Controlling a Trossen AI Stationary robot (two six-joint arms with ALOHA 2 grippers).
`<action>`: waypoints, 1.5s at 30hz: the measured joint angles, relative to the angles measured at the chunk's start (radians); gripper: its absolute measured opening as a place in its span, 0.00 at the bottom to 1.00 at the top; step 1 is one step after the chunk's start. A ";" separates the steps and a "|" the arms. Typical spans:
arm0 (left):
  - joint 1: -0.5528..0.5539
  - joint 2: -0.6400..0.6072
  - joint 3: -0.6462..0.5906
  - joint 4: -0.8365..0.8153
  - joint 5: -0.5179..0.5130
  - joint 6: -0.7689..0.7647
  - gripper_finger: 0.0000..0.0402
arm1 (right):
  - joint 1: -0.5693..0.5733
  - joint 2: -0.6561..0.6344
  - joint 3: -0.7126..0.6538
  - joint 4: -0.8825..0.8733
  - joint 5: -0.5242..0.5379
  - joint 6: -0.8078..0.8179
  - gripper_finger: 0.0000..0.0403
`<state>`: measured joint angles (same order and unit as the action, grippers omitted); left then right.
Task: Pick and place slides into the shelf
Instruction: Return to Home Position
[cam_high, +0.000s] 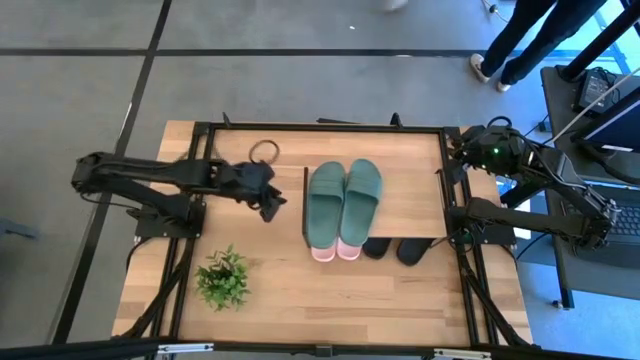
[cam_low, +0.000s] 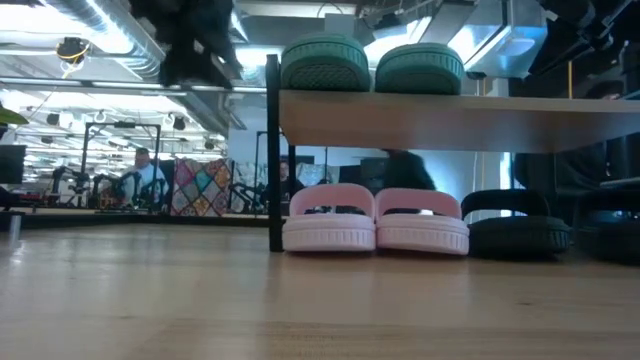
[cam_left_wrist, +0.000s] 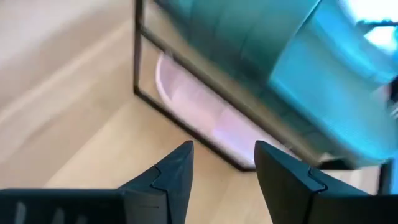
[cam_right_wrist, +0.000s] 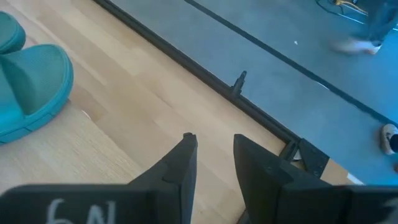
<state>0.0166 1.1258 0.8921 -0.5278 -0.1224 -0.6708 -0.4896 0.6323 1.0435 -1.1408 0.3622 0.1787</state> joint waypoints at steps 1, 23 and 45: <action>0.000 -0.031 0.000 0.000 -0.015 0.001 0.40 | 0.000 0.000 0.000 0.000 0.000 0.000 0.27; 0.021 -0.334 0.000 0.318 -0.053 0.426 0.40 | 0.000 -0.008 -0.241 0.560 -0.105 0.079 0.27; 0.187 -0.685 -0.421 0.596 0.118 0.385 0.40 | 0.000 -0.025 -0.275 0.665 -0.048 0.047 0.27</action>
<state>0.2035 0.4404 0.4710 0.0678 -0.0044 -0.2863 -0.4896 0.6073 0.7690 -0.4759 0.3142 0.2252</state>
